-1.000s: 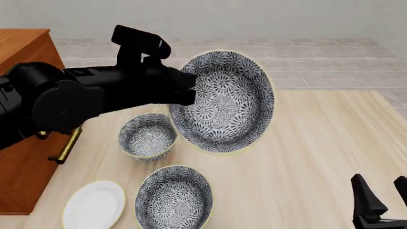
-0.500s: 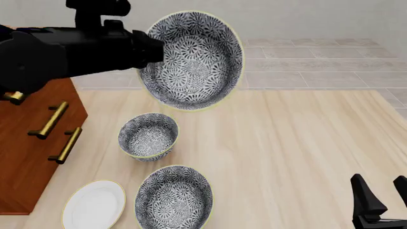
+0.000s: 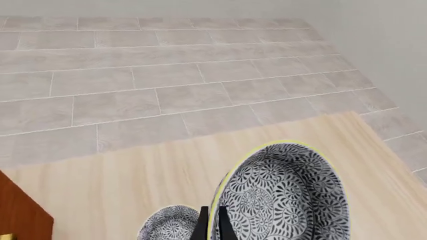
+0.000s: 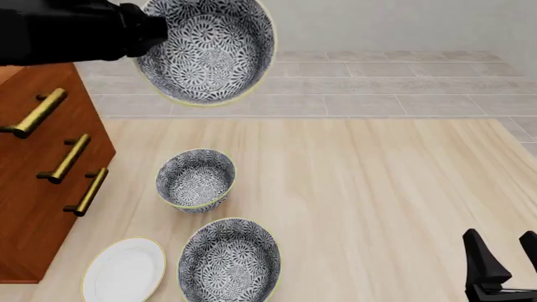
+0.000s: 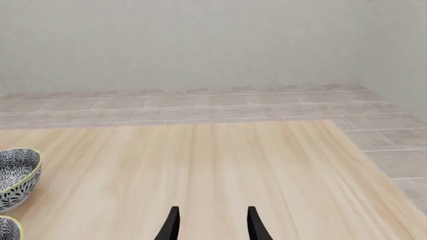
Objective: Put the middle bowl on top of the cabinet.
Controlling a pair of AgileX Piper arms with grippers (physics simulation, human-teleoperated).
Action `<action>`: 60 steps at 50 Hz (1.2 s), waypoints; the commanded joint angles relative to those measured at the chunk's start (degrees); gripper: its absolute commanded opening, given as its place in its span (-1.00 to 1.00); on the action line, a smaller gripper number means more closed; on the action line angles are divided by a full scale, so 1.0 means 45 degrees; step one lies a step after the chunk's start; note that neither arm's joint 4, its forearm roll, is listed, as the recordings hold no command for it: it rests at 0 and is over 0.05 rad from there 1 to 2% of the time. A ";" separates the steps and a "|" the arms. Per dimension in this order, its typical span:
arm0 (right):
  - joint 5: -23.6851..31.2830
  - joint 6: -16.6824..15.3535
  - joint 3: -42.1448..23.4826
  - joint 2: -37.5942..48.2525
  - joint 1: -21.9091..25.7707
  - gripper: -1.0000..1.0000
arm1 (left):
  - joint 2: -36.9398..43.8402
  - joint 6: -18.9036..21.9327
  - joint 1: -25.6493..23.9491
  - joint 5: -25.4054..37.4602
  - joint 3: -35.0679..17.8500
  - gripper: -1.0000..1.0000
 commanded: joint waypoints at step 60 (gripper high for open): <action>-0.0320 0.0057 -0.0057 -0.0069 -0.0202 1.00 | 0.0141 -0.3598 0.5355 0.3138 -0.3075 -1.00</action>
